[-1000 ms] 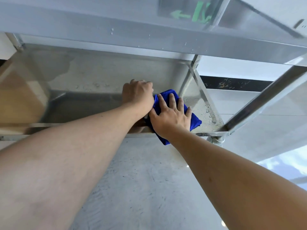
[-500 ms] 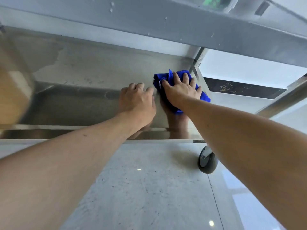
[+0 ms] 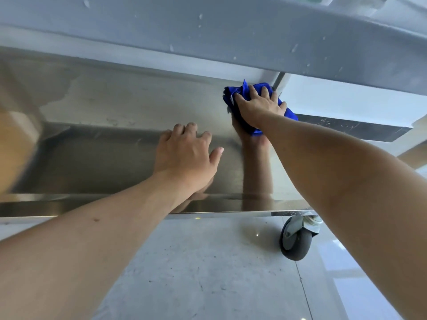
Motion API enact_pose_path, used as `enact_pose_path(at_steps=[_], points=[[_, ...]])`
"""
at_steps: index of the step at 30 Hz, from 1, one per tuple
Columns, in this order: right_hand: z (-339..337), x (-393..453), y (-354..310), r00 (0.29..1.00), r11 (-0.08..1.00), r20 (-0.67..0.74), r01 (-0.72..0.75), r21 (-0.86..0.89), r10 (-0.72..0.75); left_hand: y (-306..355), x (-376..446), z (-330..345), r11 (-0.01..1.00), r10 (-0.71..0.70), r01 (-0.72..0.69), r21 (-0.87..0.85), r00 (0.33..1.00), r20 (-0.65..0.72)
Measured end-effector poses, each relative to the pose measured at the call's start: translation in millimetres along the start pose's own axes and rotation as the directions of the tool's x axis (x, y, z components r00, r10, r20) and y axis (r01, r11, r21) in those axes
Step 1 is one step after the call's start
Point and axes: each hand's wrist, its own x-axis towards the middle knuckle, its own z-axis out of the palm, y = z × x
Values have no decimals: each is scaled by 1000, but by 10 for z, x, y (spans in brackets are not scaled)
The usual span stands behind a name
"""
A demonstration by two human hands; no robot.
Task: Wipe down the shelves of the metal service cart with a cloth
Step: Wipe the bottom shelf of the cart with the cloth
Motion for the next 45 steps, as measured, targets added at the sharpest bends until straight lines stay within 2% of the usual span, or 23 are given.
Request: enact_pose_path(at_steps=[8, 22, 27, 34, 39, 41, 45], points=[[-6, -425, 209, 999, 999, 7, 41, -18, -40, 20, 11, -11, 1000, -17, 17, 4, 1000, 19], [-17, -1704, 620, 999, 998, 12, -50, -34, 50, 39, 12, -77, 998, -35, 38, -41, 998, 57], [-3, -2061, 668, 999, 997, 17, -36, -61, 37, 31, 23, -73, 998, -41, 44, -45, 997, 61], [1, -2151, 455, 995, 996, 59, -81, -40, 84, -2, 39, -148, 998, -26, 31, -49, 994, 108], [42, -2145, 178, 992, 993, 54, -111, -44, 113, -316, 76, -272, 930, -42, 119, -347, 974, 221], [55, -2140, 58, 993, 994, 57, -97, -51, 100, -501, -8, -334, 920, -29, 106, -376, 978, 206], [87, -2139, -231, 998, 998, 56, -40, -43, 42, -957, -156, -461, 958, -64, 88, -271, 993, 99]])
